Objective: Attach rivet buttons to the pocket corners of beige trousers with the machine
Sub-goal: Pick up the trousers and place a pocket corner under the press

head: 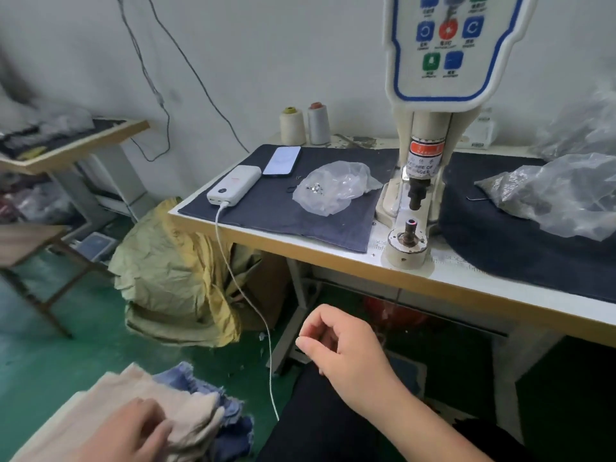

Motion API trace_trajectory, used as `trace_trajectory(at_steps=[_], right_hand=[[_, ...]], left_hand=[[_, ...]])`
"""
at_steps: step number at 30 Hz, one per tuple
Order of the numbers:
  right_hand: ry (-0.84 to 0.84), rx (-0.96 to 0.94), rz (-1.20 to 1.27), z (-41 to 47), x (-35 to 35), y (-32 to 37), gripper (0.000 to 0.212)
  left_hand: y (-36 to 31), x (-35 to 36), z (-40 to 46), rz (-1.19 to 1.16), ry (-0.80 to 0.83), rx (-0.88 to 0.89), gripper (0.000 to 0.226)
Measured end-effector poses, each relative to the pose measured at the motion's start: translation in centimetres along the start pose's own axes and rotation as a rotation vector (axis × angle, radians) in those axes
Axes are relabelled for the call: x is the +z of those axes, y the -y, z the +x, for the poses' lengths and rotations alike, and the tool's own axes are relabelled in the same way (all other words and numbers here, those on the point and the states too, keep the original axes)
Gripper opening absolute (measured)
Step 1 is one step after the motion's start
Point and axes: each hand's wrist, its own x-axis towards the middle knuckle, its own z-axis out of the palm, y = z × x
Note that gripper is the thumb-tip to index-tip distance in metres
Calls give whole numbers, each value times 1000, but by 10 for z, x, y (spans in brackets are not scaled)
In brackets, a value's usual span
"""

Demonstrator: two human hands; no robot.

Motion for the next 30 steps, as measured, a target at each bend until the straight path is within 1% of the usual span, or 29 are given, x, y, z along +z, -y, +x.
trace_trajectory(at_steps=[1,2,3,4,5,7,8,10,11,12,14,17,19,21,24,25,27,28,29,30], right_hand=[[80,-15,-14,1,11,3,14],[159,-34,-38,2,23,6,14],[230,-57,-72,4,35,9,13],[292,-82,-114,5,46,11,11],[345,-104,-161,7,56,13,10],[449,-135,-258,10,73,14,9],[494,-141,-296,11,81,14,11],[559,-146,-340,12,92,14,15],[580,-148,-350,13,97,14,16],[594,-147,-355,13,102,13,17],[616,-137,-354,12,110,13,17],[641,-114,-346,9,120,13,22],[654,-112,-372,7,125,14,29],[651,-142,-421,8,130,17,42],[616,-181,-465,9,142,22,76],[605,-170,-469,11,146,23,88],[583,-202,-521,14,151,28,103],[558,-267,-575,15,153,31,105],[521,-355,-617,18,154,36,104],[483,-444,-625,20,155,41,100]], left_hand=[[-8,-5,-4,-29,-13,47,23],[-14,-8,-11,-96,1,23,31],[-15,-5,-14,-170,-39,12,40],[-16,-5,-17,-224,-11,-44,52],[-15,-4,-19,-232,14,-67,58],[-8,-12,-27,-119,112,-96,56],[-5,-17,-31,-41,185,-92,57],[1,-19,-40,114,253,-84,63],[1,-20,-45,154,236,-85,60],[0,-20,-50,176,206,-79,52],[-2,-21,-57,118,128,-59,34],[0,-25,-59,-39,149,-65,21],[6,-27,-58,-116,176,-67,16],[9,-29,-56,-125,190,-53,14],[16,-41,-53,-156,177,-57,12],[20,-48,-52,-220,142,-67,9],[29,-67,-50,-466,61,-87,5],[31,-77,-50,-641,58,-74,4],[30,-85,-51,-820,93,-40,5],[25,-90,-51,-946,155,10,6]])
